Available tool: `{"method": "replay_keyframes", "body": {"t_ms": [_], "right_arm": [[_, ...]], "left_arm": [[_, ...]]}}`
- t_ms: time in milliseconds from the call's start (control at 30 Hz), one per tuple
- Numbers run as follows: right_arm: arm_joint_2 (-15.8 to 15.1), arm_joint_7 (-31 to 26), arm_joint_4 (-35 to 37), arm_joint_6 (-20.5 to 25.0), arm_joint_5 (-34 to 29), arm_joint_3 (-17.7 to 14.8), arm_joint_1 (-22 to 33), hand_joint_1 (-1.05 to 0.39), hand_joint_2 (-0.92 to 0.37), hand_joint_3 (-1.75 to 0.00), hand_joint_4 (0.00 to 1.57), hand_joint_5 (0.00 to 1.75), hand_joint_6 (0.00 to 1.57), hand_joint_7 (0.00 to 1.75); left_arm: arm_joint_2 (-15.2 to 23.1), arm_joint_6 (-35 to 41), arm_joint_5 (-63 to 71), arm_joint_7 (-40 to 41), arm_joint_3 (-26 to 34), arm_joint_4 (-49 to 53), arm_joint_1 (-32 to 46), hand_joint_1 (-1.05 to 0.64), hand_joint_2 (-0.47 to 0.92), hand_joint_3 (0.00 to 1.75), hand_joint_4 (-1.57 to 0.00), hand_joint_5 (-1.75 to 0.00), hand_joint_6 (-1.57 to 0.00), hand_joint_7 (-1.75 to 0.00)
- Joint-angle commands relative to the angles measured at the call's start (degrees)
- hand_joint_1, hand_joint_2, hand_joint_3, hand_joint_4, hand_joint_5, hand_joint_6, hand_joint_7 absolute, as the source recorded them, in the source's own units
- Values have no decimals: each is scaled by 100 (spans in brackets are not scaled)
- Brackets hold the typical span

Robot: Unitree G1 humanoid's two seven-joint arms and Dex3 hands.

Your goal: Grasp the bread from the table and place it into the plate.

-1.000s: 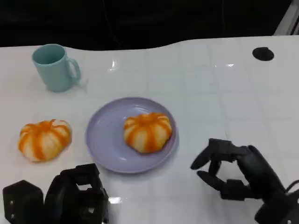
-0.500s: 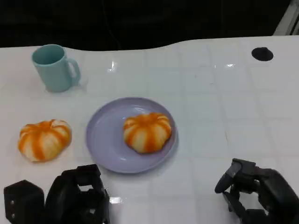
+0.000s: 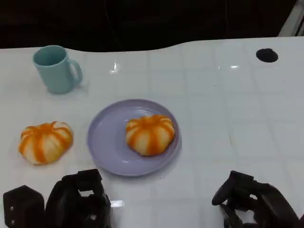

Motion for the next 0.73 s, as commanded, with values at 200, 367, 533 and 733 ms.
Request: {"method": "replay_keyframes", "body": {"t_ms": [200,367,533,733], "right_arm": [[209,23,424,-187,23,-178,-144,-34,-63,-105,69,175,63,150],[227,36,525,-260,-64,-170,-177,-33,-64,-103,71,175,68,148],[283,36,476,-234,-78,-172,-132,-36,-64,-101,73,175,70,148],[286,152,505,-202,-30,-171,-147,-35,-64,-101,72,175,69,149]], "left_arm": [[132,-38,7,-6,57,103,24,-87,-33,175,-157,-124,-136,-119],[156,-17,-60,-72,98,151,-12,-87,-33,175,-157,-123,-136,-119],[177,-28,-19,-44,63,91,9,-86,-34,175,-157,-123,-136,-119],[187,-7,-27,-30,63,115,-29,-87,-34,175,-157,-124,-136,-119]]}}
